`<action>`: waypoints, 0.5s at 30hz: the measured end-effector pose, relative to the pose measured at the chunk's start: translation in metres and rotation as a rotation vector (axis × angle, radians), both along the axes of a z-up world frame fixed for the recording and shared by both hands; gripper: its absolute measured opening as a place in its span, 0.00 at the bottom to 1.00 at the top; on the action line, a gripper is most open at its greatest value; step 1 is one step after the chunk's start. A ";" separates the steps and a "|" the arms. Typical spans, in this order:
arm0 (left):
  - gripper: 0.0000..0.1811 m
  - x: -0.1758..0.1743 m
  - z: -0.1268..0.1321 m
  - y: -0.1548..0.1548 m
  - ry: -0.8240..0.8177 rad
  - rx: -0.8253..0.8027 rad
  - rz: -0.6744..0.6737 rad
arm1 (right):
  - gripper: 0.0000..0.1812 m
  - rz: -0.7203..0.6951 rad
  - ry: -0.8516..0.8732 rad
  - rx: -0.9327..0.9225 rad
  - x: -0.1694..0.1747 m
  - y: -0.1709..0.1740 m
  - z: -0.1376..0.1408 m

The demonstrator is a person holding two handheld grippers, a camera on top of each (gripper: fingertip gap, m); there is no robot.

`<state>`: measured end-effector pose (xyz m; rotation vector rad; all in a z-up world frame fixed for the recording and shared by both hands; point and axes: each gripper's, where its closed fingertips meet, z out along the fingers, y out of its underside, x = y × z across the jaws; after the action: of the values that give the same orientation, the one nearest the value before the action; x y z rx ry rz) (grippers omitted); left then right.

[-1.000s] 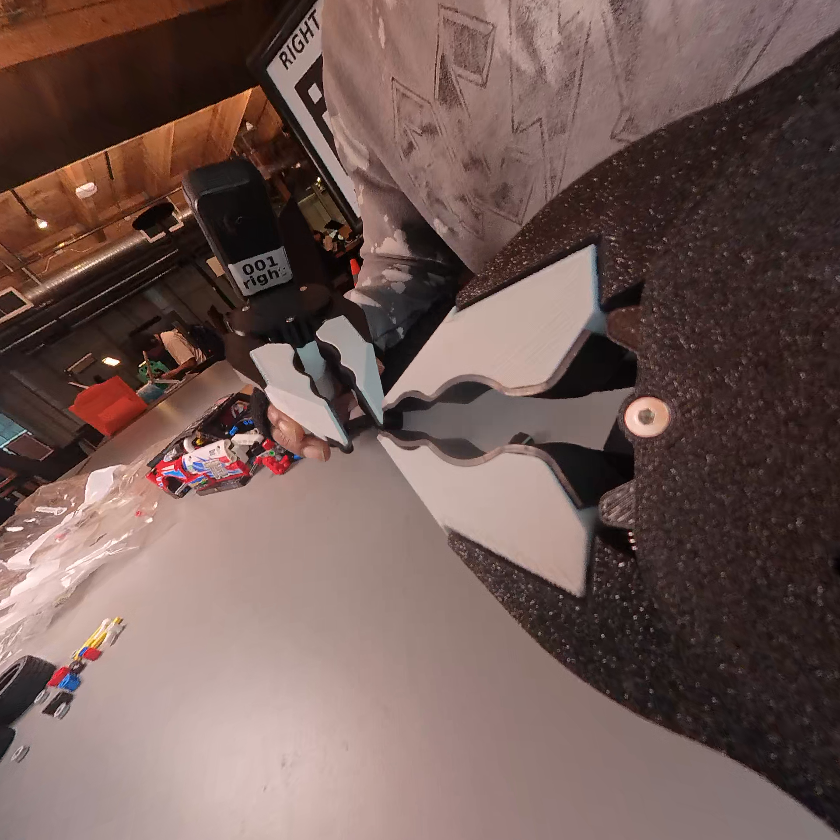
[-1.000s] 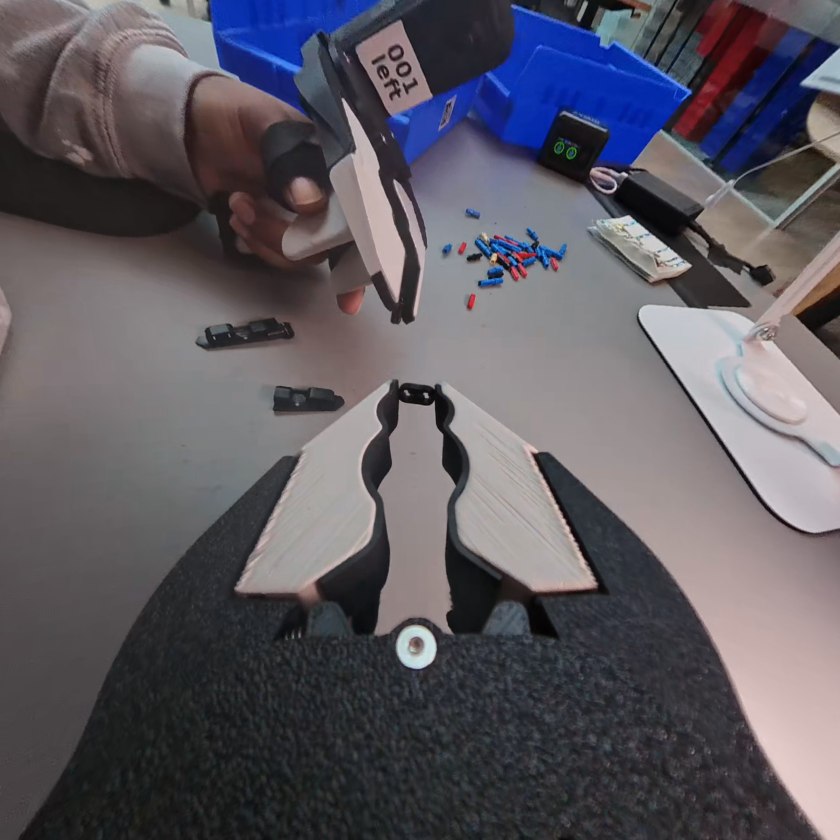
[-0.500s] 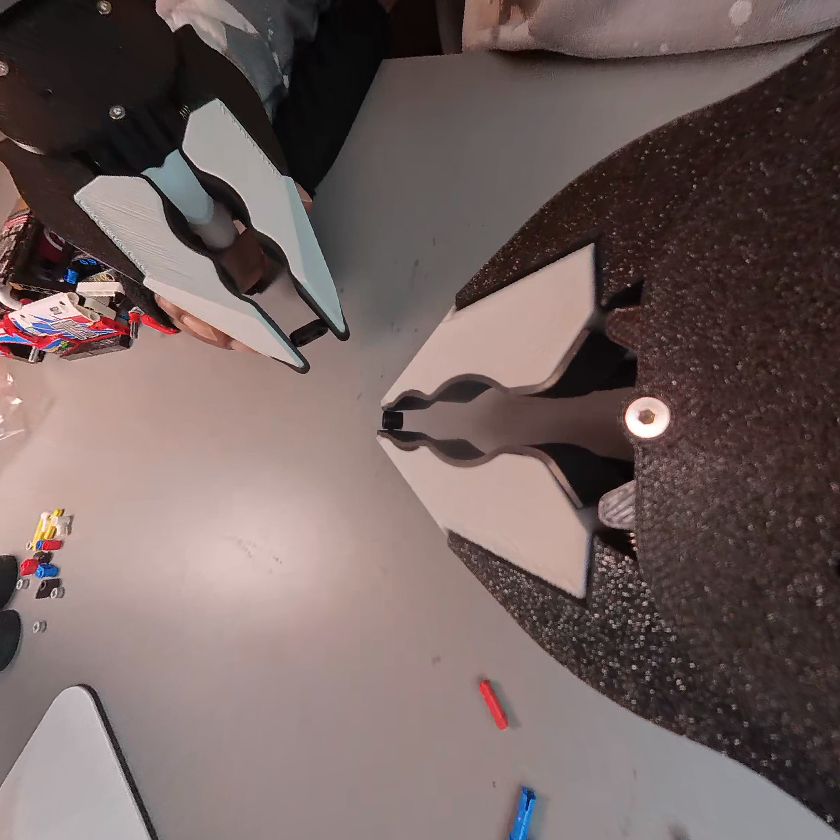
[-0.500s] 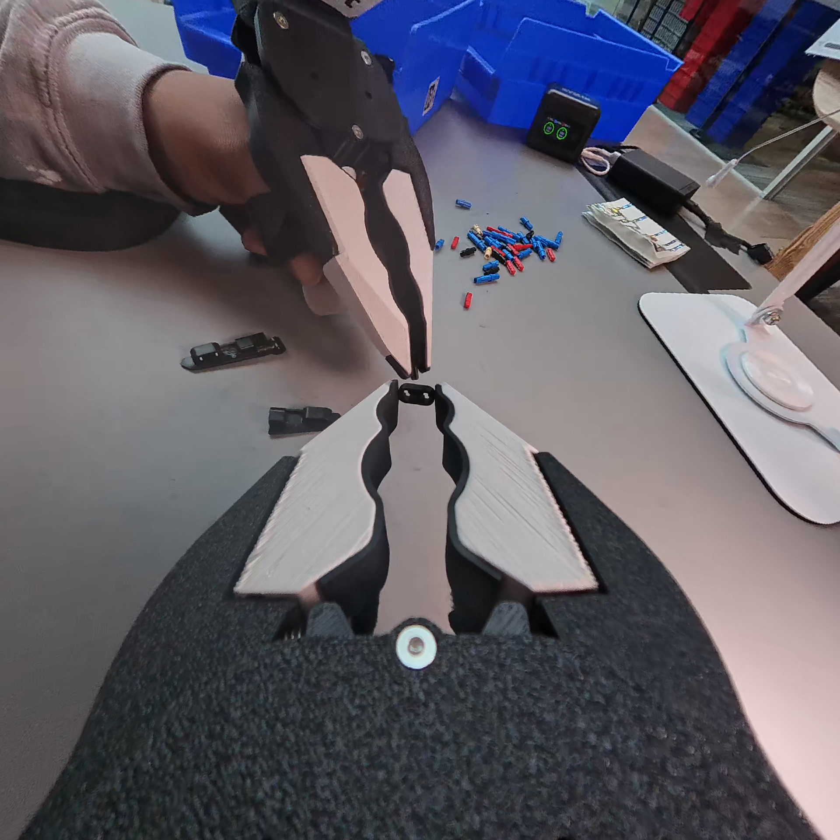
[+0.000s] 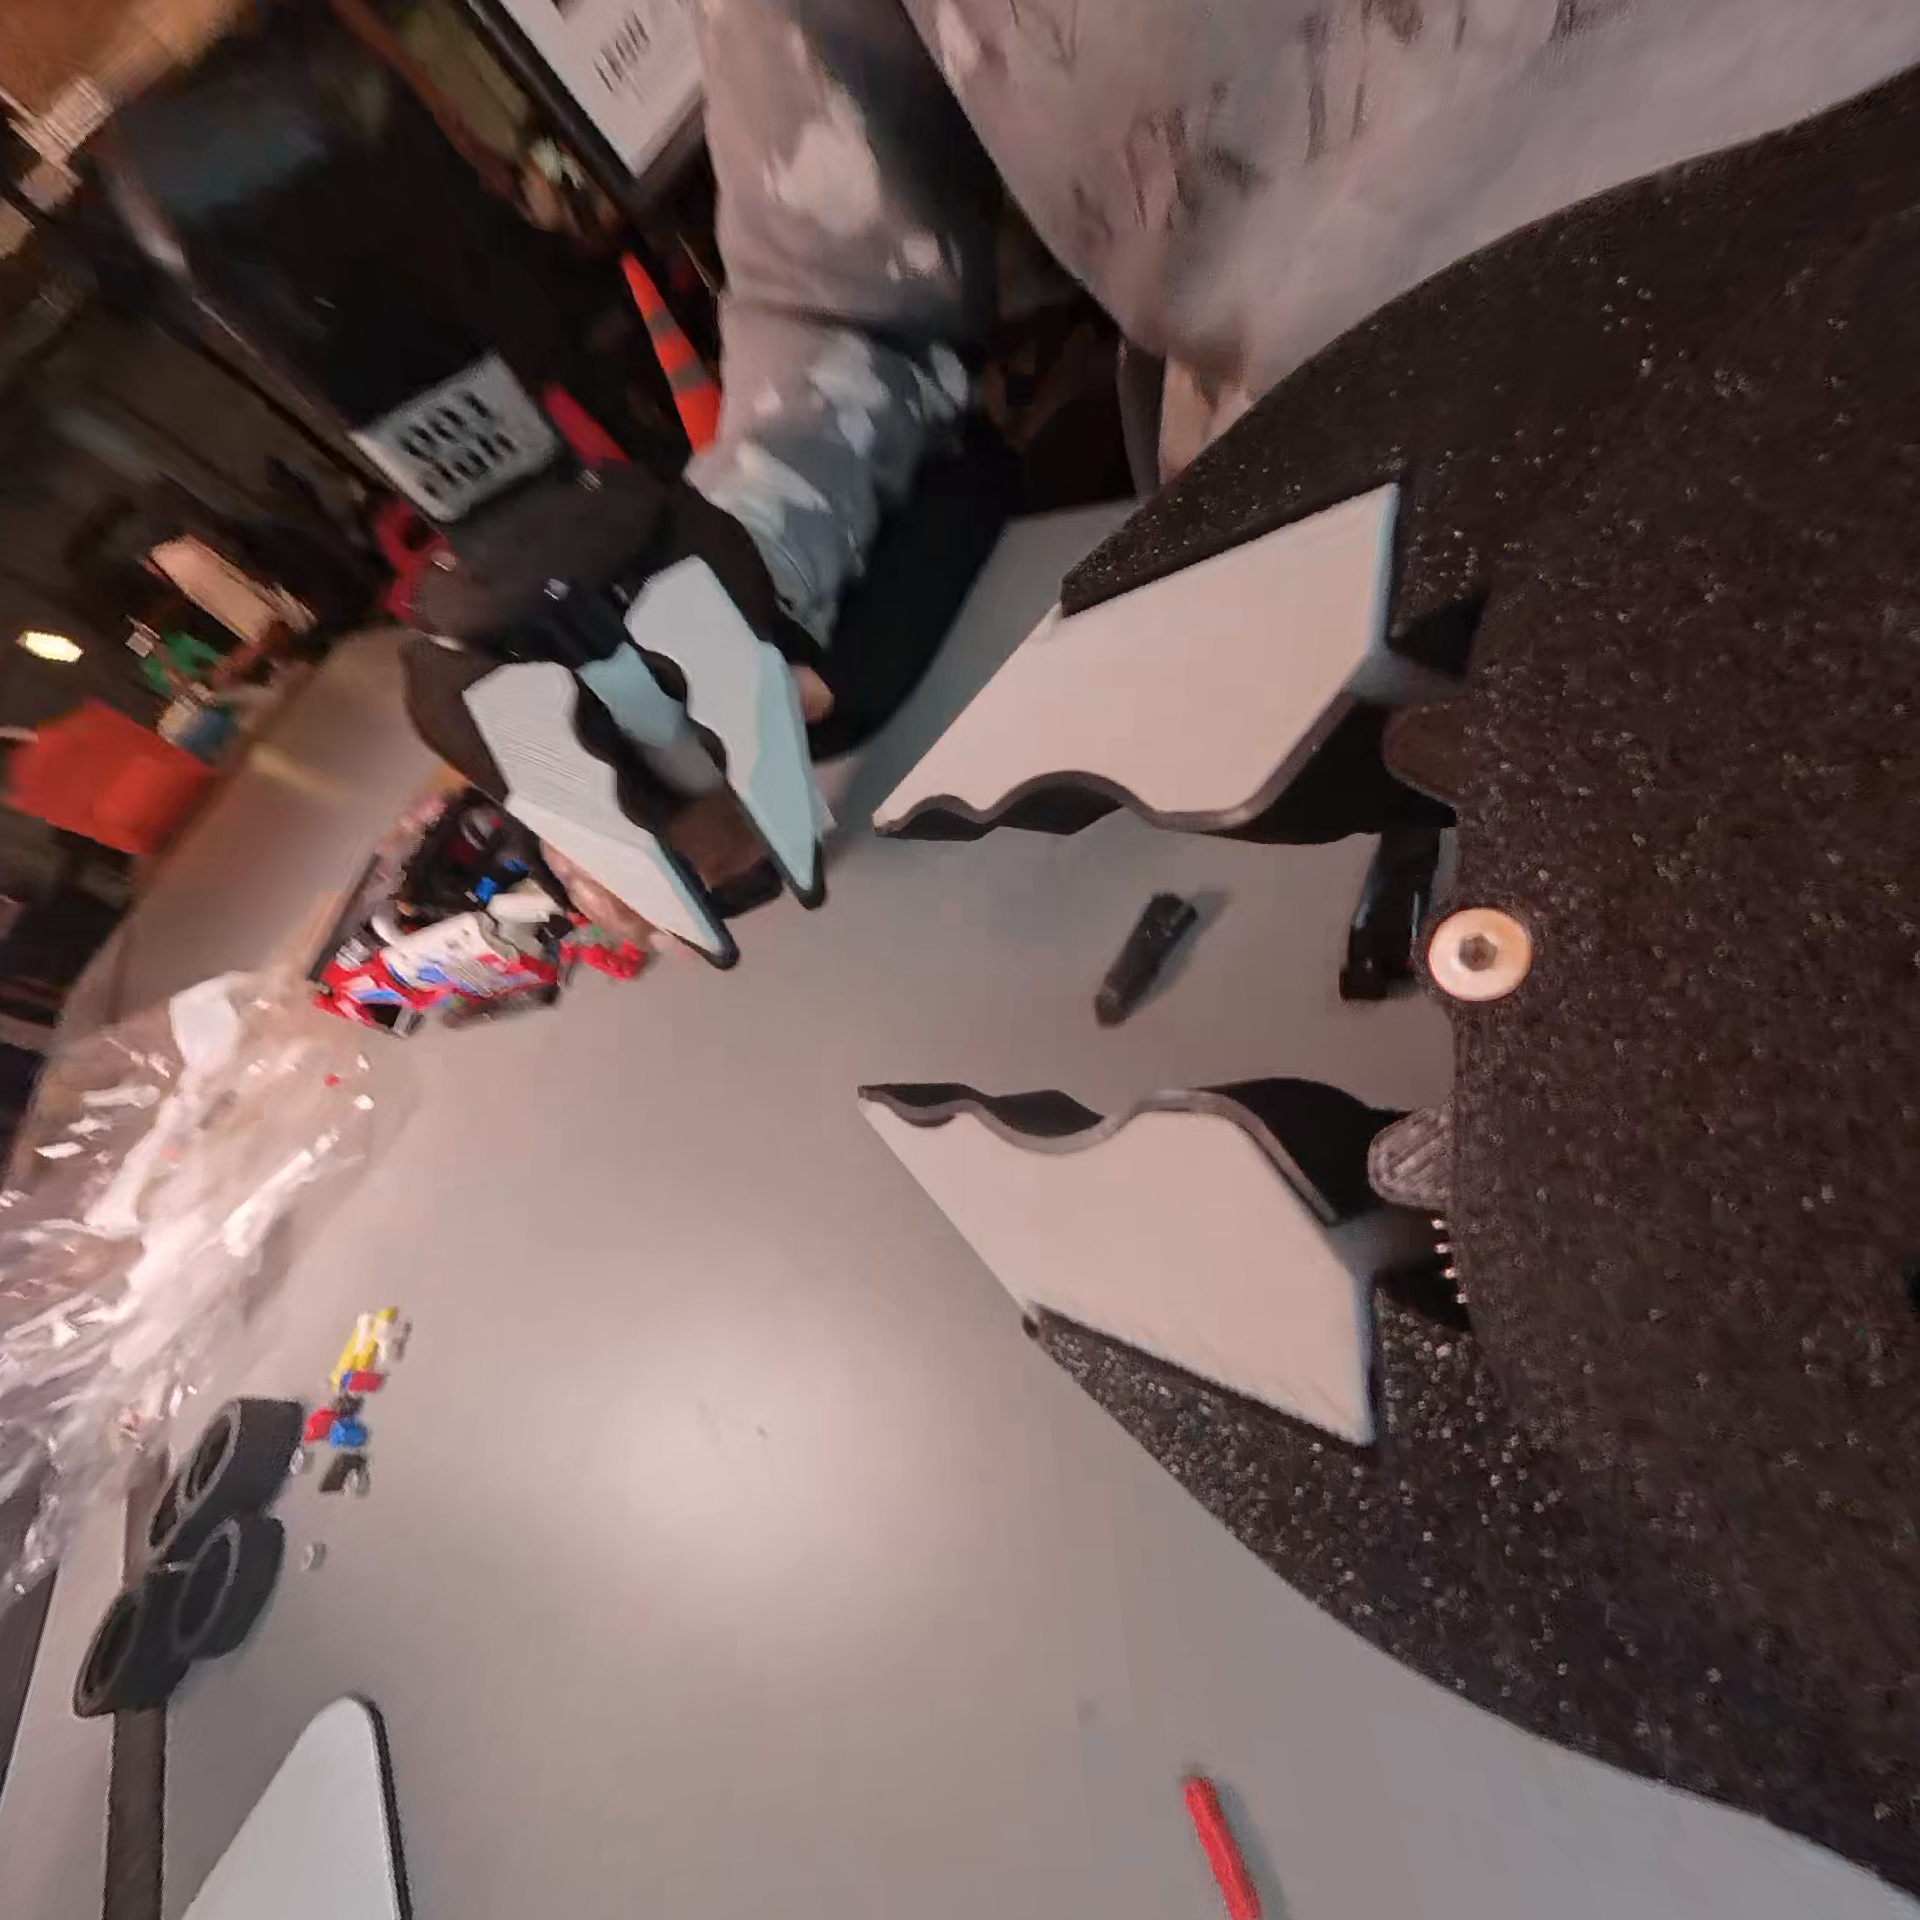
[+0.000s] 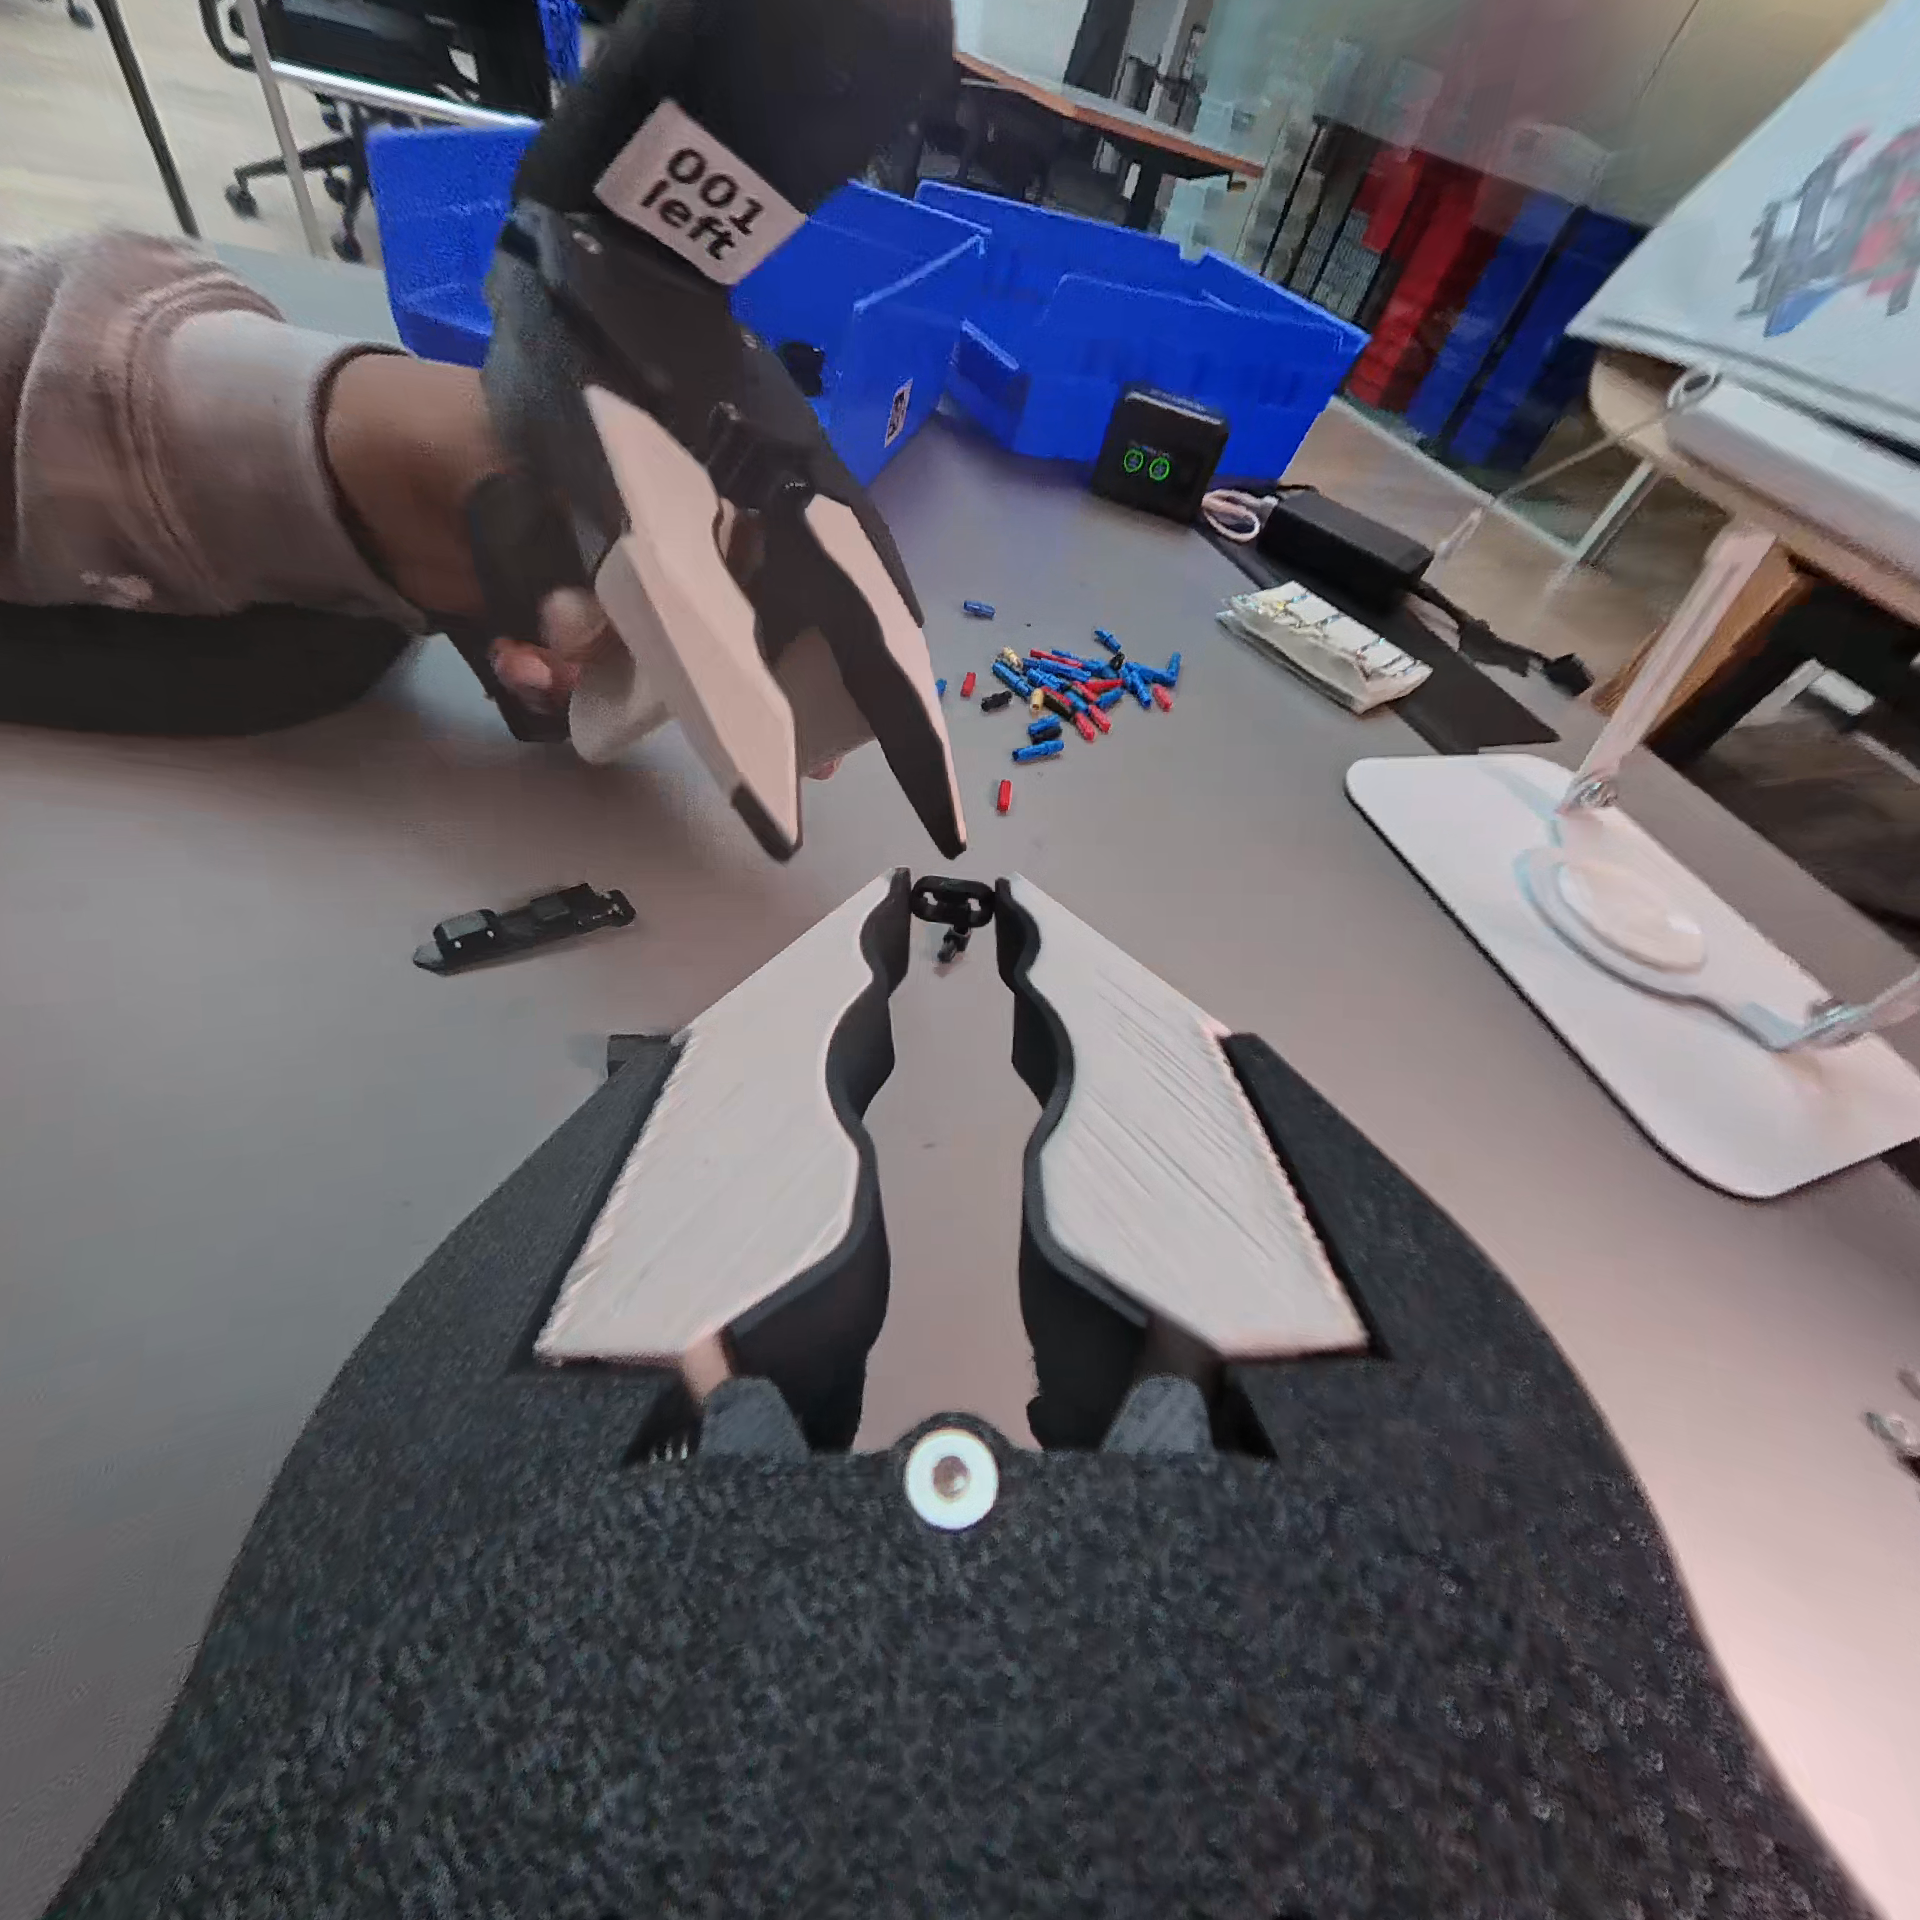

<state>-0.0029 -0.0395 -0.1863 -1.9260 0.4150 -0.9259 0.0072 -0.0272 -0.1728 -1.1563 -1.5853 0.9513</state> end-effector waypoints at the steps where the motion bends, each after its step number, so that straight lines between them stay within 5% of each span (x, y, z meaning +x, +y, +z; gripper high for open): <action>1: 0.24 0.002 0.012 -0.003 -0.105 -0.010 -0.023 | 0.08 0.000 0.018 0.071 -0.001 -0.004 0.004; 4: 0.22 0.006 0.031 -0.014 -0.345 -0.072 -0.110 | 0.08 0.022 0.076 0.224 -0.004 -0.021 0.016; 9: 0.15 0.029 0.038 -0.029 -0.500 -0.149 -0.264 | 0.08 0.063 0.089 0.350 -0.008 -0.041 0.019; 15: 0.03 0.036 0.036 -0.031 -0.520 -0.178 -0.292 | 0.08 0.095 0.111 0.355 -0.005 -0.049 0.021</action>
<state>0.0328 -0.0709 -0.1504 -1.7155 0.3128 -1.6499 0.0023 -0.0762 -0.1520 -0.7755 -1.6492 0.7412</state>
